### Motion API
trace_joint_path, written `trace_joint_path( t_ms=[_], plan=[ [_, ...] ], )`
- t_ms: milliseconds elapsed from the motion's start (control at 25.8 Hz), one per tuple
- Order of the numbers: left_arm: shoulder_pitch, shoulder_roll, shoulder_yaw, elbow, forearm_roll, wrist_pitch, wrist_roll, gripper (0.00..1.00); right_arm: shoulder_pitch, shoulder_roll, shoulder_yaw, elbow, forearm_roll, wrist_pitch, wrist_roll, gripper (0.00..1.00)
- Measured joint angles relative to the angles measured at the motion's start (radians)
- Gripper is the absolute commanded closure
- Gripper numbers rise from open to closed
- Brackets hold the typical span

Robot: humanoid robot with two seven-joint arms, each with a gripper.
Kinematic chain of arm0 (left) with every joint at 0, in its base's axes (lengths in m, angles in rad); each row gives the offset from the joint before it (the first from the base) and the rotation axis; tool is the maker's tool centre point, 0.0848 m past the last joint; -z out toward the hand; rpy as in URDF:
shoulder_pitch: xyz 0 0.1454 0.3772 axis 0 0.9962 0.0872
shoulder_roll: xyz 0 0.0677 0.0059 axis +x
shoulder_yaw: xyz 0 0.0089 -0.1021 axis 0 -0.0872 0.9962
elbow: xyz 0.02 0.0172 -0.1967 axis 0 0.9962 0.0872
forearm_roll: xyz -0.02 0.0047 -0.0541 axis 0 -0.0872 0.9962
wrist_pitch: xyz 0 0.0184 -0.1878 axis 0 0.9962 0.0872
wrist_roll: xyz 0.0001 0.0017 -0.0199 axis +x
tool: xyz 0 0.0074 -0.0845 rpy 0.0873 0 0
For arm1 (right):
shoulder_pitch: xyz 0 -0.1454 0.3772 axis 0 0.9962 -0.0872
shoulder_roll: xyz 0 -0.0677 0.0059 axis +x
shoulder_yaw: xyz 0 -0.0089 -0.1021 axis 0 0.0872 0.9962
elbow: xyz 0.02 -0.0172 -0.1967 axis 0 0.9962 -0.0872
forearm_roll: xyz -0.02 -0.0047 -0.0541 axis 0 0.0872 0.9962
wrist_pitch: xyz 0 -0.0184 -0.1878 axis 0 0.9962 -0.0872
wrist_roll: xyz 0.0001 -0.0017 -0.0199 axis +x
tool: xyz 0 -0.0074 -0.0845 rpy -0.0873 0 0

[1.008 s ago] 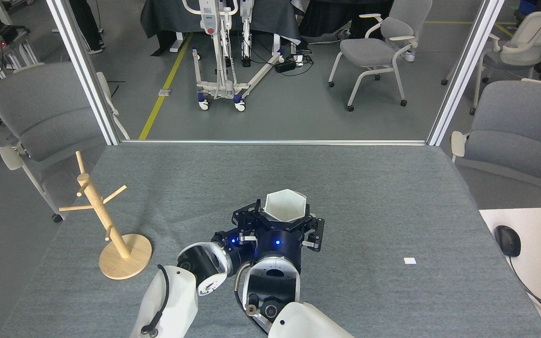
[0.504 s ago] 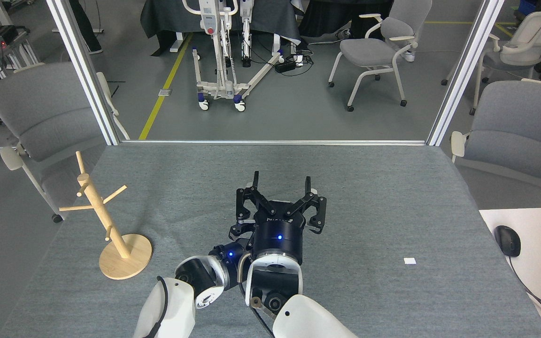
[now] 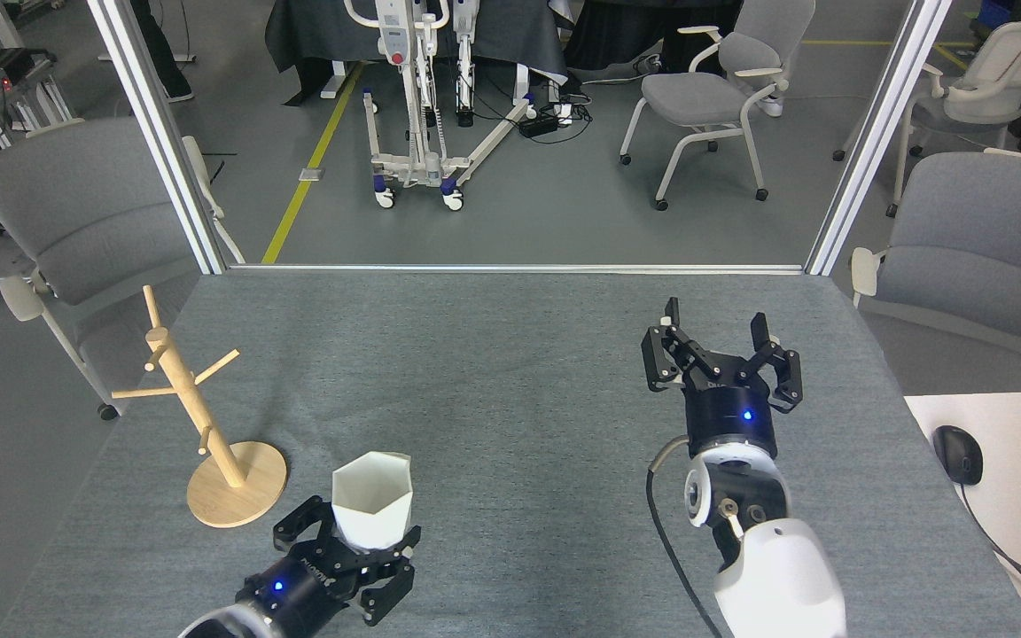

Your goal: Hang cup on storage rack

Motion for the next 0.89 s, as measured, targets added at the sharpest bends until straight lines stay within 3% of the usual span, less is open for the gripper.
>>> trace_joint_path(
  t_ms=[155, 349, 465, 581, 698, 891],
  plan=[
    [0.142, 0.003, 0.158, -0.075, 0.000, -0.007, 0.013, 1.00, 0.102, -0.022, -0.121, -0.001, -0.003, -0.168, -0.036, 0.01],
    [0.183, 0.003, 0.374, -0.063, -0.003, 0.023, 0.025, 1.00, 0.201, -0.041, -0.160, -0.010, 0.000, -0.227, -0.044, 0.01],
    [0.144, 0.021, 0.449, -0.034, -0.010, 0.083, 0.027, 1.00, 0.239, -0.044, -0.165, -0.026, 0.002, -0.235, -0.047, 0.01],
    [0.091, 0.083, 0.488, -0.003, -0.022, 0.176, 0.028, 1.00, 0.267, -0.044, -0.166, -0.043, 0.003, -0.237, -0.047, 0.01],
    [0.039, 0.142, 0.500, 0.019, -0.028, 0.250, 0.028, 1.00, 0.275, -0.047, -0.166, -0.048, 0.004, -0.238, -0.050, 0.01],
    [-0.063, 0.180, 0.504, 0.061, -0.076, 0.301, 0.023, 1.00, 0.267, -0.048, -0.166, -0.046, 0.004, -0.237, -0.046, 0.01]
  ],
)
